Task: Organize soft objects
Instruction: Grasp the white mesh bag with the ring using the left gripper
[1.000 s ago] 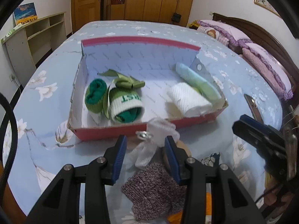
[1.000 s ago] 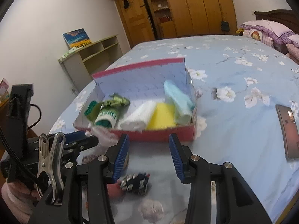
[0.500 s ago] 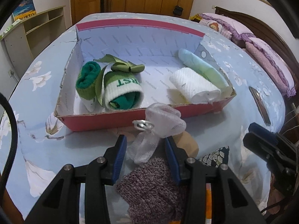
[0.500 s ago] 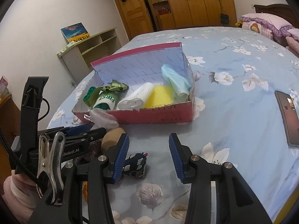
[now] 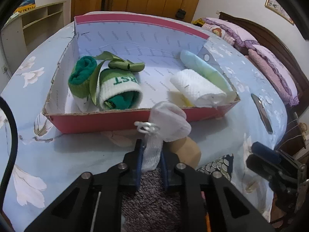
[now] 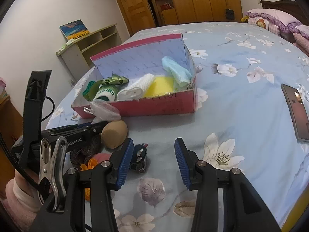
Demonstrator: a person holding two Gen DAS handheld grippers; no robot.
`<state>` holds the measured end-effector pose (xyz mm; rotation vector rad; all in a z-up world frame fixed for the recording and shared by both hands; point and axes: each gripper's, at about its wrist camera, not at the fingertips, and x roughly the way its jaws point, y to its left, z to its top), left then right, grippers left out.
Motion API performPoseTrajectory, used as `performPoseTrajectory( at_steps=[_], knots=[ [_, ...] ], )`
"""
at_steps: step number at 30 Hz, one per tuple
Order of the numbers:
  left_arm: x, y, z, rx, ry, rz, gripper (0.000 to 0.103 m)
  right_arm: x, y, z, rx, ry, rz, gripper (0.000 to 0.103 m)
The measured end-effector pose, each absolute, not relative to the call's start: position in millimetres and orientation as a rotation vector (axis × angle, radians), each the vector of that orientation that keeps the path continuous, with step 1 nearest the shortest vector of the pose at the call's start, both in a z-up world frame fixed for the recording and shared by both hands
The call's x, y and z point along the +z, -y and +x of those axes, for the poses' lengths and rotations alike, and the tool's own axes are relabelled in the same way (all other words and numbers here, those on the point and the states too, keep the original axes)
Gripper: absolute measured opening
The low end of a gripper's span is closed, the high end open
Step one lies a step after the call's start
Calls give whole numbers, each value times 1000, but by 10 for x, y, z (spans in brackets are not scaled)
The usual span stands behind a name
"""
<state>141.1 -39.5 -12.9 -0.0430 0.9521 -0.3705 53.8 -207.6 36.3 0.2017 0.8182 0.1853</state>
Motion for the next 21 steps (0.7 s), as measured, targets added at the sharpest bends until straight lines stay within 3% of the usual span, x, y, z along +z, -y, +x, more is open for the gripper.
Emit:
performPoseTrajectory(
  at_steps=[10,14,21],
  knots=[
    [180,87,1231,-361,-862,-114,14,307,1990,510,220,-846,194,45],
    [237,-35,1170,-350,-847,-136,14,295,1925,506,226,-850,177,53],
    [251,-182,1063,-336,-836,-166,14,194,1862,566,232,-890,182,53]
  ],
)
